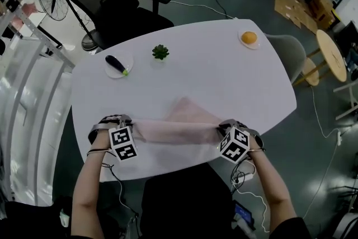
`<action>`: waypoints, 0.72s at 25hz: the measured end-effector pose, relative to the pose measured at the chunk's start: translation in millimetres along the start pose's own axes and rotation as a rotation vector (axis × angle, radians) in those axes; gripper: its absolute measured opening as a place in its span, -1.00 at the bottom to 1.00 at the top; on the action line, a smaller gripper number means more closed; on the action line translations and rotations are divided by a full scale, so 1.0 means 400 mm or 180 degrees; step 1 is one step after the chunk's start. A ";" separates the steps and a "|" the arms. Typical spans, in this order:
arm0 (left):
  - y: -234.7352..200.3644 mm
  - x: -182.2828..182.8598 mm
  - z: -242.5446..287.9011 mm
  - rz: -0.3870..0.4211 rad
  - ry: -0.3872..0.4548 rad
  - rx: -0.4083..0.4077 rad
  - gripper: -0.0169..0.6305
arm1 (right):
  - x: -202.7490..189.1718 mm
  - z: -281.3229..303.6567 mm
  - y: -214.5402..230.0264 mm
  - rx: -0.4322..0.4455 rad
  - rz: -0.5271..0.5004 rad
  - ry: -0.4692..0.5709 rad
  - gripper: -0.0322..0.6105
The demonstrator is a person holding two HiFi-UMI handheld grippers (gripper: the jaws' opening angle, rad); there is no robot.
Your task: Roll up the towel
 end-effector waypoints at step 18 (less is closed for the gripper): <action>-0.064 0.015 0.099 -0.0364 -0.0039 -0.0045 -0.55 | -0.019 0.105 0.088 0.0029 -0.0089 -0.0122 -0.52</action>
Point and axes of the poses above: the fingertips, and each gripper's own axes: z forward along the fingers, y to its right, x out of its top, the point moved 1 cm from there along -z, backward along the fingers, and after that the axes turned 9 degrees about -z, right-handed, at the moved point
